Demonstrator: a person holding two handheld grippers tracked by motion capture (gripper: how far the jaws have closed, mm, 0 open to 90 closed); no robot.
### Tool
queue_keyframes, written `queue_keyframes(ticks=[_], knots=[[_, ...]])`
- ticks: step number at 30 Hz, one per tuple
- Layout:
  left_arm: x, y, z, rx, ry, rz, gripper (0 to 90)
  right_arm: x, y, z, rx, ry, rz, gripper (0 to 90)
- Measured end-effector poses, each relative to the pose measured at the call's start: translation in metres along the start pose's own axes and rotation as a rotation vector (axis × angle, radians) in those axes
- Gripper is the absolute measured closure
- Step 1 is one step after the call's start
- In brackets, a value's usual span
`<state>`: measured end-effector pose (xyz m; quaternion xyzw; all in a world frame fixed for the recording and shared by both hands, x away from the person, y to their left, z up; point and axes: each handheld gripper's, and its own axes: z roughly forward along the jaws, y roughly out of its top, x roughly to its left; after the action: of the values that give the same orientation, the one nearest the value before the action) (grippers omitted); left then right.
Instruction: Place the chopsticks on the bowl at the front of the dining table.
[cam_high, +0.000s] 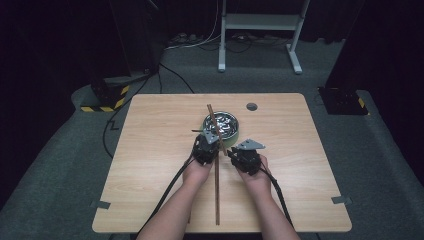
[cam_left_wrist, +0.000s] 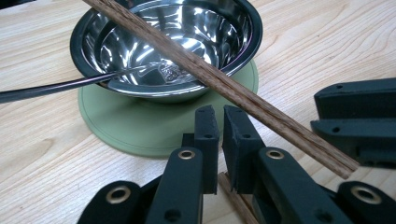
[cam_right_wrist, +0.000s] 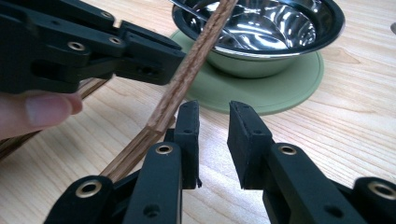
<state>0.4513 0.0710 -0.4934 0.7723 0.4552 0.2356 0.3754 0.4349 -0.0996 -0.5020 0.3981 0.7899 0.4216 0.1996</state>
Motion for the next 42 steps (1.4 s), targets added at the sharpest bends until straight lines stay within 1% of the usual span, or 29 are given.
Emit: queue_keyframes(ticks=[2, 7, 13, 16, 26, 29, 35, 39, 42], knots=[[0.0, 0.0, 0.0, 0.0, 0.0, 0.0, 83.7, 0.002, 0.0, 0.0, -0.001, 0.0, -0.007, 73.4], [0.0, 0.0, -0.001, 0.0, 0.0, 0.0, 83.7, 0.003, 0.001, 0.0, 0.002, 0.009, -0.006, 73.4], [0.001, 0.001, -0.002, -0.005, -0.001, -0.005, 83.7, 0.004, 0.001, 0.0, -0.006, 0.008, -0.013, 73.5], [0.001, 0.001, -0.002, -0.006, 0.0, -0.001, 83.7, 0.006, 0.001, 0.0, -0.001, 0.012, -0.016, 73.5], [0.003, 0.002, -0.003, -0.006, 0.003, -0.004, 83.6, 0.008, 0.002, -0.001, -0.01, 0.018, -0.029, 73.3], [0.003, 0.003, -0.003, -0.004, 0.004, -0.005, 83.7, 0.009, 0.002, -0.001, -0.015, 0.028, -0.032, 73.2], [0.004, 0.003, -0.002, -0.002, -0.001, -0.013, 83.7, 0.01, 0.002, -0.001, -0.013, 0.025, -0.034, 73.3], [0.004, 0.003, -0.003, -0.003, -0.003, -0.009, 83.7, 0.01, 0.002, 0.0, -0.016, 0.029, -0.039, 73.2], [0.004, 0.003, -0.003, 0.005, -0.009, -0.012, 83.6, 0.01, 0.002, 0.0, -0.015, 0.032, -0.037, 73.3]])
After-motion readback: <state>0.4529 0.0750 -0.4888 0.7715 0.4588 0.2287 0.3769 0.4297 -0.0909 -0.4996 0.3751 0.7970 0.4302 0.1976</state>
